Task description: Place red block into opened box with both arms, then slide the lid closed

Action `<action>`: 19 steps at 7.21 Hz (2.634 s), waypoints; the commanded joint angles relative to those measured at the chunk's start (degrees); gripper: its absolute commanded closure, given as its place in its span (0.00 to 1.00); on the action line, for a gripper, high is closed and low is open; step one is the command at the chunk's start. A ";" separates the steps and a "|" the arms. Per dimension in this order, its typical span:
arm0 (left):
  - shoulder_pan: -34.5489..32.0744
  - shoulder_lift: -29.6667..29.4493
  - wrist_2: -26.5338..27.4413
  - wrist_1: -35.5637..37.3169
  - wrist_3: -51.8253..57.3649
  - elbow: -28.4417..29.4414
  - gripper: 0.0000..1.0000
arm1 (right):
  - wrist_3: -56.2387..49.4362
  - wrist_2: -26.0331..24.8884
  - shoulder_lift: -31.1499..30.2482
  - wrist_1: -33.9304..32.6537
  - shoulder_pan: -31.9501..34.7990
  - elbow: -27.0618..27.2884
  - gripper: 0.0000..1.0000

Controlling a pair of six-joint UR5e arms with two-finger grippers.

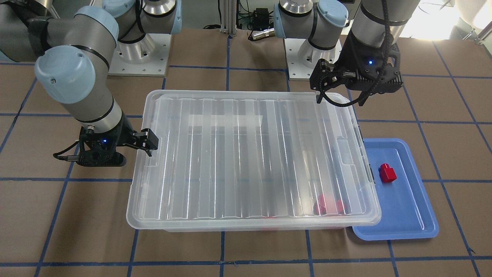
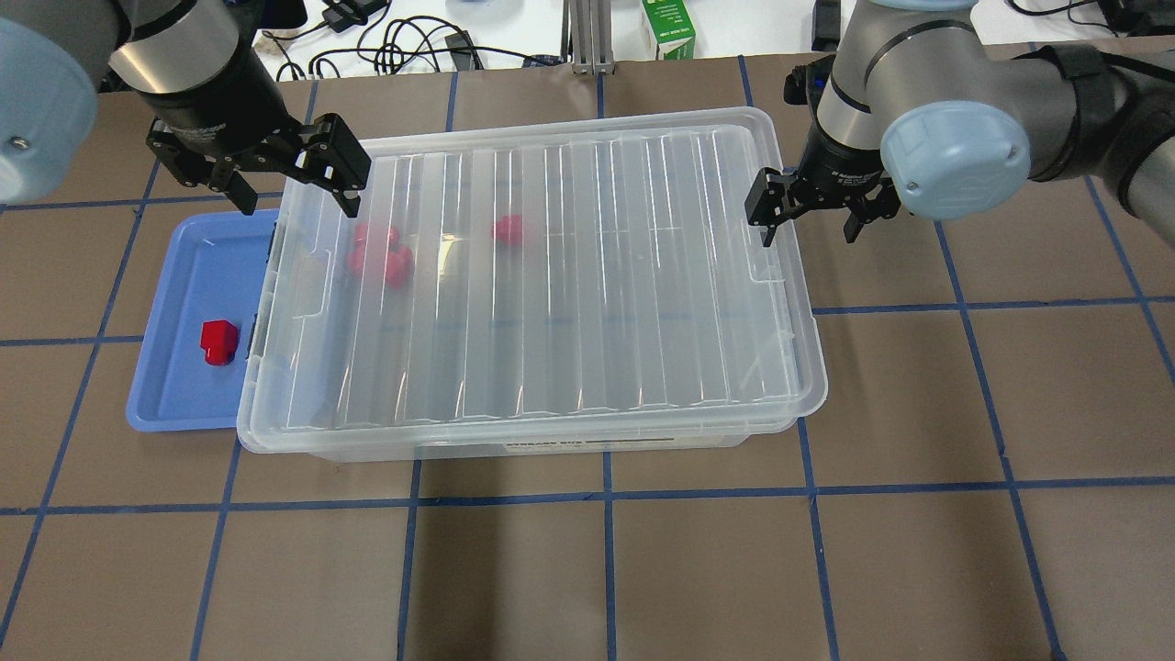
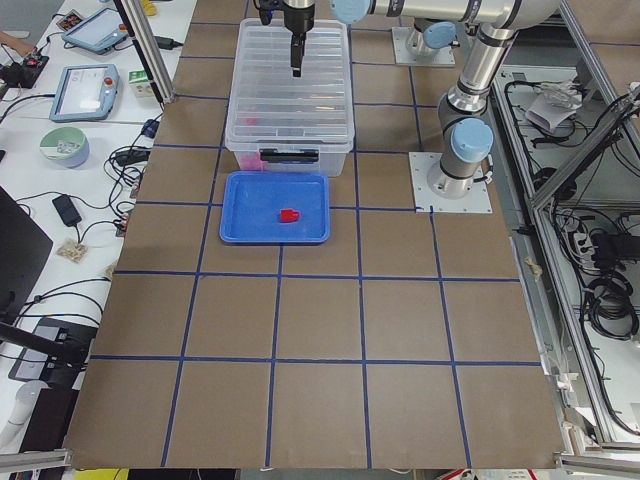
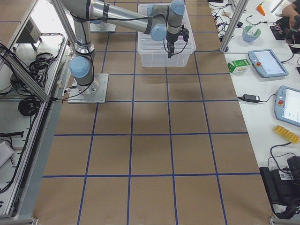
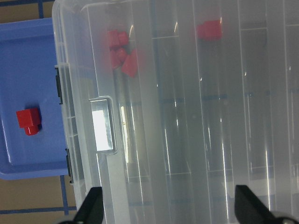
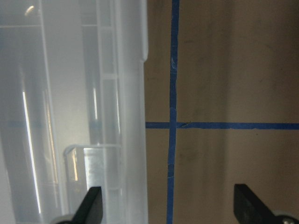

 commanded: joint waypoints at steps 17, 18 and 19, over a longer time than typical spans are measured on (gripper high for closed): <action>27.11 -26.71 -0.29 32.20 22.26 -16.27 0.53 | -7.20 -7.89 -0.74 -0.14 -16.58 0.31 0.00; 27.11 -26.28 0.06 31.67 22.35 -16.10 0.75 | -7.20 -7.89 -0.74 0.03 -16.84 0.31 0.00; 27.11 -25.15 0.24 30.28 22.35 -15.31 0.84 | -7.46 -7.89 -0.91 0.29 -17.19 0.31 0.00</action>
